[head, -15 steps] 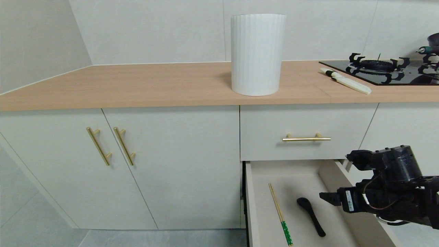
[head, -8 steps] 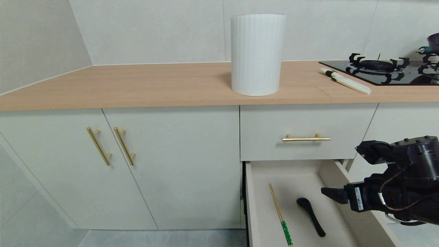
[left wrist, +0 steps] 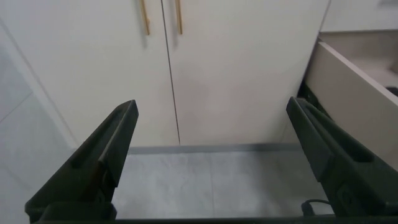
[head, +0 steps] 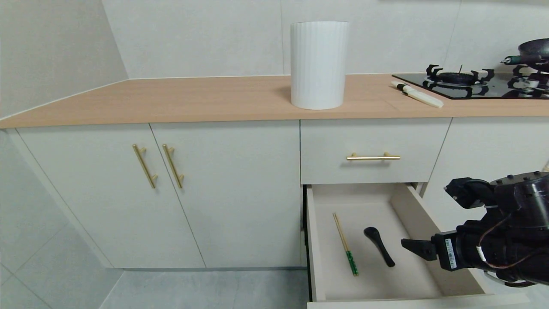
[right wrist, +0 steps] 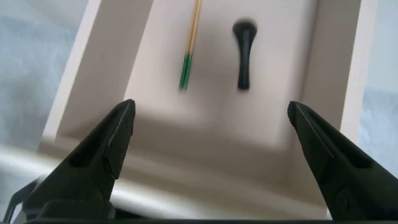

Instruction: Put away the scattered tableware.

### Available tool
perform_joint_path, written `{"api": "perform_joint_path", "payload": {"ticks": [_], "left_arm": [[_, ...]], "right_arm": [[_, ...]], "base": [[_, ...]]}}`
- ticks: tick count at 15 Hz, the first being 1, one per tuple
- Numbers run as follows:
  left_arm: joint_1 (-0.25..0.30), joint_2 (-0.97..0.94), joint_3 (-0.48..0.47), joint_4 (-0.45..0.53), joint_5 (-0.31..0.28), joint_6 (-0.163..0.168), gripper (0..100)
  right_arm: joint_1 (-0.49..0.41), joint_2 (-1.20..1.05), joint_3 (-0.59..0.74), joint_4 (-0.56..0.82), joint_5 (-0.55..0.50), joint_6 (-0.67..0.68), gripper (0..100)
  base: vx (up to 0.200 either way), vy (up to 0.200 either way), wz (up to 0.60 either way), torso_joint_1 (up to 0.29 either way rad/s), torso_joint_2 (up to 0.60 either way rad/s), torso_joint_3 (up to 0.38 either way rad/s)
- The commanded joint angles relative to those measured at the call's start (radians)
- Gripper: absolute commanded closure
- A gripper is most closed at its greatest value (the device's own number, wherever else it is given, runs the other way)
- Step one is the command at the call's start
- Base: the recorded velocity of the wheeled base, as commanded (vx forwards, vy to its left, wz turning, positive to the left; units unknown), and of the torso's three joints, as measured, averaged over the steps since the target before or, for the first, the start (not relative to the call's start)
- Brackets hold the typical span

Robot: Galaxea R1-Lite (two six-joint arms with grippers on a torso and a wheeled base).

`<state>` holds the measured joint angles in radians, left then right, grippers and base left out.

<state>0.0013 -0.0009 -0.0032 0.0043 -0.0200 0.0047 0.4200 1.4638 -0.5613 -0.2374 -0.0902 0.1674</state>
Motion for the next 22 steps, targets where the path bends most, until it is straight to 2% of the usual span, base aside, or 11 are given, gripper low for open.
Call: {"api": "perform_joint_path", "payload": {"ticks": [1, 4, 7, 10, 12, 14, 17, 20, 22], "left_arm": [[0.0, 0.001, 0.0, 0.0, 0.0, 0.0, 0], [0.0, 0.001, 0.0, 0.0, 0.0, 0.0, 0], [0.0, 0.001, 0.0, -0.001, 0.0, 0.0, 0], [0.0, 0.001, 0.0, 0.0, 0.0, 0.0, 0], [0.0, 0.001, 0.0, 0.0, 0.0, 0.0, 0], [0.0, 0.001, 0.0, 0.0, 0.0, 0.0, 0], [0.0, 0.001, 0.0, 0.0, 0.0, 0.0, 0], [0.0, 0.001, 0.0, -0.001, 0.0, 0.0, 0], [0.0, 0.001, 0.0, 0.0, 0.0, 0.0, 0]], "right_arm": [[0.003, 0.001, 0.003, 0.0, 0.0, 0.0, 0], [0.003, 0.001, 0.003, 0.0, 0.001, -0.002, 0], [0.017, 0.0, 0.001, 0.047, 0.01, -0.003, 0], [0.049, 0.0, 0.003, 0.112, 0.07, -0.006, 0], [0.056, 0.01, 0.001, 0.187, 0.185, -0.009, 0], [0.063, 0.021, -0.003, 0.245, 0.231, -0.037, 0], [0.063, 0.079, -0.002, 0.254, 0.227, -0.06, 0], [0.057, 0.201, -0.023, 0.241, 0.113, -0.046, 0], [0.046, 0.242, -0.04, 0.218, 0.076, -0.019, 0]], "base": [[-0.2, 0.0, 0.0, 0.002, 0.0, -0.002], [-0.2, 0.0, 0.0, 0.004, 0.0, 0.004], [0.0, 0.0, 0.0, 0.0, 0.0, 0.0], [0.0, 0.0, 0.0, 0.0, 0.0, 0.0], [0.0, 0.0, 0.0, 0.0, 0.0, 0.0], [0.0, 0.0, 0.0, 0.0, 0.0, 0.0], [0.0, 0.0, 0.0, 0.0, 0.0, 0.0], [0.0, 0.0, 0.0, 0.0, 0.0, 0.0], [0.0, 0.0, 0.0, 0.0, 0.0, 0.0]]}}
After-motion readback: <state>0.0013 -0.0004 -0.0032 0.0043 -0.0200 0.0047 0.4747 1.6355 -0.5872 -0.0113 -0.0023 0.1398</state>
